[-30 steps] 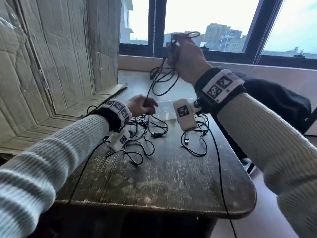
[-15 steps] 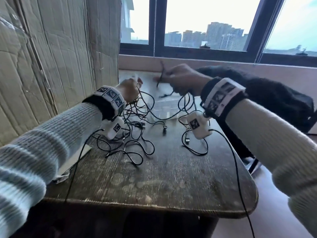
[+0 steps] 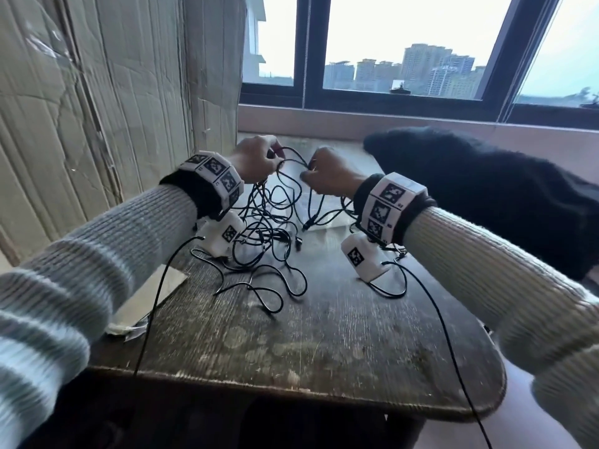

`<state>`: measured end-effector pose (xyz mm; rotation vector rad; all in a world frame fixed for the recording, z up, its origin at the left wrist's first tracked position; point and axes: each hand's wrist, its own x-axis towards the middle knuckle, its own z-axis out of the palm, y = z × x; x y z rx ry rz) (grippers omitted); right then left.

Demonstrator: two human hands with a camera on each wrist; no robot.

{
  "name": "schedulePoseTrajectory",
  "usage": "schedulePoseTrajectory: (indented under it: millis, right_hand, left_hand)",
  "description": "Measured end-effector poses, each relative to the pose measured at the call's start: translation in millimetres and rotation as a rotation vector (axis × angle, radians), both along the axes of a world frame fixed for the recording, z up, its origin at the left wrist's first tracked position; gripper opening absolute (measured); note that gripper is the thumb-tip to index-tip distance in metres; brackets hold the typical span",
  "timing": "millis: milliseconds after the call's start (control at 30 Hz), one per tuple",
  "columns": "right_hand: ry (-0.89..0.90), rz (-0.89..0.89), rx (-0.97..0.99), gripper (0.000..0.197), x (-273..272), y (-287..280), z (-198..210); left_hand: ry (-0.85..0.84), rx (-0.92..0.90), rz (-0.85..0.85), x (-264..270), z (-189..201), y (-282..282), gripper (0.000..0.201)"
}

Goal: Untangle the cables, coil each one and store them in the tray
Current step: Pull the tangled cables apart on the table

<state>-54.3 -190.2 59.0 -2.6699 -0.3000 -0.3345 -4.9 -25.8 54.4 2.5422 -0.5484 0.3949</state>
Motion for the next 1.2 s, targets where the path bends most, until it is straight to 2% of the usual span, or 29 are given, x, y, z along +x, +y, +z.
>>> schedulePoseTrajectory:
  millis: [67, 233, 300, 400, 467, 533, 600, 633, 733, 767, 833, 867, 900, 1000, 1100, 1200]
  right_hand:
    - [-0.034, -0.013, 0.028, 0.019, -4, -8, 14]
    - [-0.04, 0.022, 0.389, 0.016, -10, -35, 55]
    - [-0.074, 0.037, 0.562, 0.022, -20, -46, 74]
    - [-0.06, 0.036, 0.933, 0.014, -35, -61, 94]
    - [-0.063, 0.03, 1.056, 0.013, -37, -66, 96]
    - [-0.075, 0.083, 1.272, 0.015, -36, -66, 96]
    - [-0.062, 0.161, 1.563, 0.019, -35, -69, 97]
    - [-0.046, 0.218, 1.661, 0.021, -36, -69, 97]
    - [-0.002, 0.355, 1.849, 0.019, -33, -73, 92]
    - [0.044, 0.31, 1.806, 0.019, -33, -71, 90]
    - [-0.033, 0.048, 1.264, 0.008, -32, -67, 80]
    - [-0.077, -0.053, 0.962, 0.019, -30, -63, 77]
    - [-0.135, -0.118, 0.794, 0.034, -25, -61, 71]
    - [0.065, 0.044, 0.699, 0.034, -29, -45, 46]
    - [0.115, 0.108, 0.386, 0.052, -27, -29, 26]
    - [0.18, 0.13, 0.306, 0.07, -25, -15, 18]
  left_hand:
    - [-0.031, 0.055, -0.024, 0, -7, 7, 0.022]
    - [0.003, 0.159, -0.036, 12, -33, 28, 0.052]
    - [0.008, 0.275, 0.029, 17, -42, 39, 0.05]
    - [0.061, 0.409, 0.161, 21, -47, 50, 0.039]
    - [0.1, 0.447, 0.198, 24, -47, 50, 0.043]
    - [0.116, 0.434, 0.201, 24, -44, 47, 0.053]
    - [0.092, 0.355, 0.173, 23, -41, 43, 0.042]
    - [0.096, 0.324, 0.155, 23, -40, 41, 0.036]
    - [0.104, 0.21, 0.157, 20, -31, 35, 0.042]
    - [0.086, 0.174, 0.171, 18, -26, 33, 0.042]
    - [0.076, 0.093, 0.177, 12, -13, 28, 0.039]
    - [0.091, 0.038, 0.156, 10, -6, 25, 0.036]
    - [0.111, -0.024, 0.128, 6, 1, 22, 0.033]
    - [0.05, -0.163, 0.054, -2, 20, 13, 0.028]
    - [-0.025, -0.272, -0.081, -17, 36, 0, 0.027]
    - [-0.072, -0.319, -0.186, -35, 47, -17, 0.023]
